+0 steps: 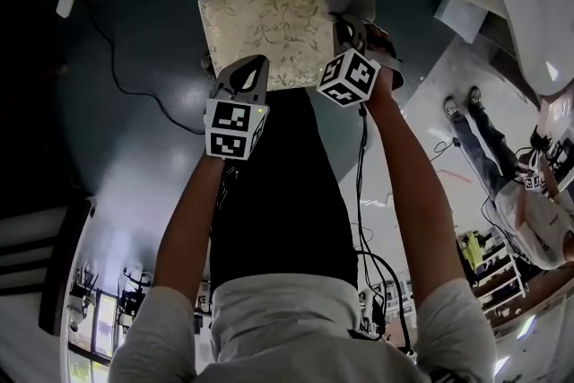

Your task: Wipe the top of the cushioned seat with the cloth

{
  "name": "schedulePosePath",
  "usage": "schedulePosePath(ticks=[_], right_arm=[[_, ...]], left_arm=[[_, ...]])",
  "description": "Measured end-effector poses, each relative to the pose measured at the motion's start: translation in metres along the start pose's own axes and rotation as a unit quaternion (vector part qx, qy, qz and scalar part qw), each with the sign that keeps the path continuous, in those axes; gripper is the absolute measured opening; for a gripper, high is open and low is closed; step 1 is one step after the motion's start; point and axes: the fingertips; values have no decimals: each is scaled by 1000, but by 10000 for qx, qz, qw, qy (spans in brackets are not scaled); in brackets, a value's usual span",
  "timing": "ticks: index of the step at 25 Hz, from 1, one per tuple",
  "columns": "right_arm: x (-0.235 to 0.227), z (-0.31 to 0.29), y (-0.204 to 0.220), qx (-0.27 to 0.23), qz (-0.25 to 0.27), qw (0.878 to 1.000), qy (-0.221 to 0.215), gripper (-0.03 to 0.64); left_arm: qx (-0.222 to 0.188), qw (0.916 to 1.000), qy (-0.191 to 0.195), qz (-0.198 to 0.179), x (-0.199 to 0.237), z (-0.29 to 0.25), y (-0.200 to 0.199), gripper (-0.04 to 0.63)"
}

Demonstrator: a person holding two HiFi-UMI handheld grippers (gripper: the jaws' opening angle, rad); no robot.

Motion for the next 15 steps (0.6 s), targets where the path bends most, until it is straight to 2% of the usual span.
schedulePosePath(ticks=[6, 15], right_arm=[[-4, 0, 14, 102, -287, 9995, 41, 29], [14, 12, 27, 170, -440, 9989, 21, 29]], left_arm=[[159, 9997, 127, -124, -12, -11, 2, 15], [275, 9988, 239, -327, -19, -16, 2, 15]])
Point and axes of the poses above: the fingertips, and each gripper's own axes: z backward along the fingers, x to its left, y out of its underside, and after that the axes turned 11 degrees about y, right-handed
